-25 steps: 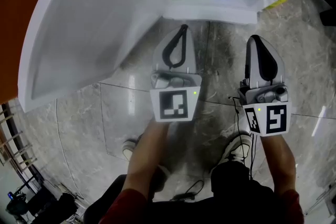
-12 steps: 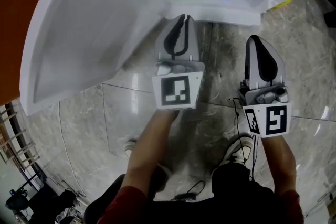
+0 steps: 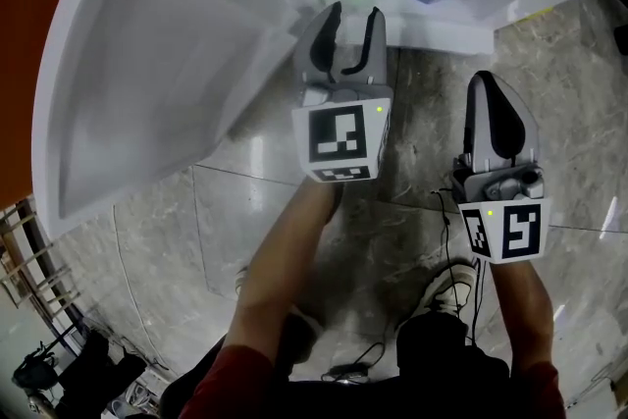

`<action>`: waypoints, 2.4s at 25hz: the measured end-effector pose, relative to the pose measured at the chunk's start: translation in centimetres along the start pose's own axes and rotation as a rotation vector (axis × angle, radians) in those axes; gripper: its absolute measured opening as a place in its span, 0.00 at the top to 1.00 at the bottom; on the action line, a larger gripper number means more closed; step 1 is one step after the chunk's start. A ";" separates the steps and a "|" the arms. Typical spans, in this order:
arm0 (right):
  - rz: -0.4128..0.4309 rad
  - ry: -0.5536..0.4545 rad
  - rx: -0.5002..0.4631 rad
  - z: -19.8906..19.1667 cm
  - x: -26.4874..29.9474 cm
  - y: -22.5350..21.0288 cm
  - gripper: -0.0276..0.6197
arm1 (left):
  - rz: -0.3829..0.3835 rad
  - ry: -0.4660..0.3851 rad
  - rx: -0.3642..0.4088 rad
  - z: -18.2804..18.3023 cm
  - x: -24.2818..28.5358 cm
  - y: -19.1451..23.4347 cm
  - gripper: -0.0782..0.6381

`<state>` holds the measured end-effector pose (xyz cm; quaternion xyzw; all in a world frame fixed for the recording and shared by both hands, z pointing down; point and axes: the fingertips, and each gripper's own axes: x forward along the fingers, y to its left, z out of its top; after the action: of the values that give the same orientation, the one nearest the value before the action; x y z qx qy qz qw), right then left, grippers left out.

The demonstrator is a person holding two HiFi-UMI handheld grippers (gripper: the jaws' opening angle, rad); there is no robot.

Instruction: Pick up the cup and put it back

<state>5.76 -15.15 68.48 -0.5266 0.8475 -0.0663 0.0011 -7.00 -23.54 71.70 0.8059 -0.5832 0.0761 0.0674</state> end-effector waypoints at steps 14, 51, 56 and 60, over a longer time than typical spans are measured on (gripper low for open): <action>-0.017 0.009 0.022 -1.1 0.3 -1.2 0.96 | 0.040 0.050 0.018 -1.1 3.6 0.5 0.52; -0.011 -0.001 0.008 0.0 -0.5 -1.2 0.95 | 0.119 0.026 -0.038 0.6 5.3 0.8 0.56; -0.003 -0.007 0.003 0.3 -0.6 -0.6 0.95 | 0.096 0.010 -0.032 1.4 4.2 0.4 0.56; -0.002 -0.012 0.001 0.8 -0.6 -0.2 0.96 | 0.074 0.003 -0.007 1.8 3.1 0.2 0.56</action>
<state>6.30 -14.77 67.70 -0.5277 0.8470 -0.0636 0.0065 -6.19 -26.81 70.56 0.7834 -0.6129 0.0776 0.0684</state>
